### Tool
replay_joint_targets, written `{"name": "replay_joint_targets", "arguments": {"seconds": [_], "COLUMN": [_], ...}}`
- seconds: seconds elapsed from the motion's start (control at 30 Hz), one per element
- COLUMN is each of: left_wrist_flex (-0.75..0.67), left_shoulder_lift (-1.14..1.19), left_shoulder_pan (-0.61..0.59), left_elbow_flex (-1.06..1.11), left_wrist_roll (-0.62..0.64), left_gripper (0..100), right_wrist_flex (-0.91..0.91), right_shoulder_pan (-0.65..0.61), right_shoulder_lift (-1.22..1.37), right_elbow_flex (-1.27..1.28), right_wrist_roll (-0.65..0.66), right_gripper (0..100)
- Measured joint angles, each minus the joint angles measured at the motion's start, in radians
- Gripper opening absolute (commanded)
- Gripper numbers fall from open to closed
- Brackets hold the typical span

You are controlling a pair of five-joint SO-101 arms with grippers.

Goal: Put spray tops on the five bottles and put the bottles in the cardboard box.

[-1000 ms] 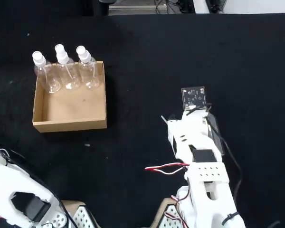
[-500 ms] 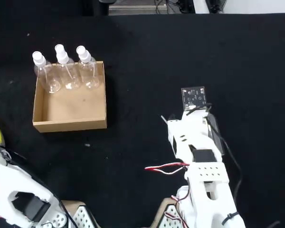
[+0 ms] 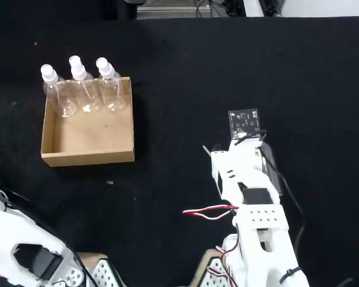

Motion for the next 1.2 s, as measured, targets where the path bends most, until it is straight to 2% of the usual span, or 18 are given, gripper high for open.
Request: {"name": "replay_joint_targets", "arguments": {"seconds": [0.23,0.37,0.93,1.2], "left_wrist_flex": [0.0,0.0,0.0,0.0], "left_shoulder_lift": [-0.178,-0.232,-0.244,-0.463], "left_shoulder_pan": [0.003,0.006,0.005,-0.015], "left_elbow_flex": [0.147,0.163,0.186,0.338], "left_wrist_roll": [0.0,0.0,0.0,0.0], "left_gripper": [43,43,43,43], "right_wrist_flex": [0.0,0.0,0.0,0.0], "right_shoulder_pan": [0.0,0.0,0.0,0.0], "right_shoulder_lift": [0.0,0.0,0.0,0.0], "right_elbow_flex": [0.0,0.0,0.0,0.0], "right_wrist_roll": [0.0,0.0,0.0,0.0], "right_gripper": [8.2,8.2,8.2,8.2]}}
